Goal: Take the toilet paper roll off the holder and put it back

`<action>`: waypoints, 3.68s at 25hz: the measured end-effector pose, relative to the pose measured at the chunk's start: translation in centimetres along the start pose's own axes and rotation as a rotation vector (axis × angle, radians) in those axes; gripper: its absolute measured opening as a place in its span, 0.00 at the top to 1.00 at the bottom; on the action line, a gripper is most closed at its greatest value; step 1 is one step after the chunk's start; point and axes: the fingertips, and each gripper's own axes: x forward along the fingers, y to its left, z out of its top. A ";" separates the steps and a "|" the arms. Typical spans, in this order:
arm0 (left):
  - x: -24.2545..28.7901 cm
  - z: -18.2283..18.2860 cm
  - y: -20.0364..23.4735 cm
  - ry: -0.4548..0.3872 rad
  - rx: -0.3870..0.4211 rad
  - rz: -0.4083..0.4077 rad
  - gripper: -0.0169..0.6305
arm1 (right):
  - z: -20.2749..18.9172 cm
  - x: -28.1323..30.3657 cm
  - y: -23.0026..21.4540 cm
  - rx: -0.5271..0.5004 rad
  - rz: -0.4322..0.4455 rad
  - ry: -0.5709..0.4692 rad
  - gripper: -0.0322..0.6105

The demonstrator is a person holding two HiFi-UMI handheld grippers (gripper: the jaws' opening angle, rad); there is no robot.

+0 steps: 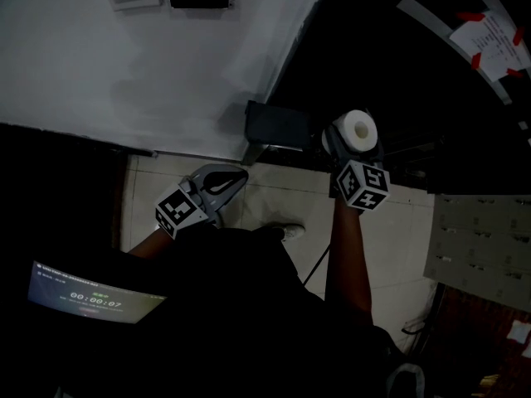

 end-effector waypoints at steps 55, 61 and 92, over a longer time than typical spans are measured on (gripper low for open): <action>-1.4 -0.9 0.7 0.014 -0.004 0.027 0.97 | -15.2 4.0 3.2 1.550 0.142 -0.218 0.22; -1.5 -0.9 0.9 0.013 -0.008 0.035 0.97 | -15.9 4.5 4.3 1.528 0.139 -0.184 0.22; -1.6 -0.9 0.9 0.008 -0.003 0.035 0.97 | -15.8 4.1 12.5 1.515 0.233 -0.113 0.21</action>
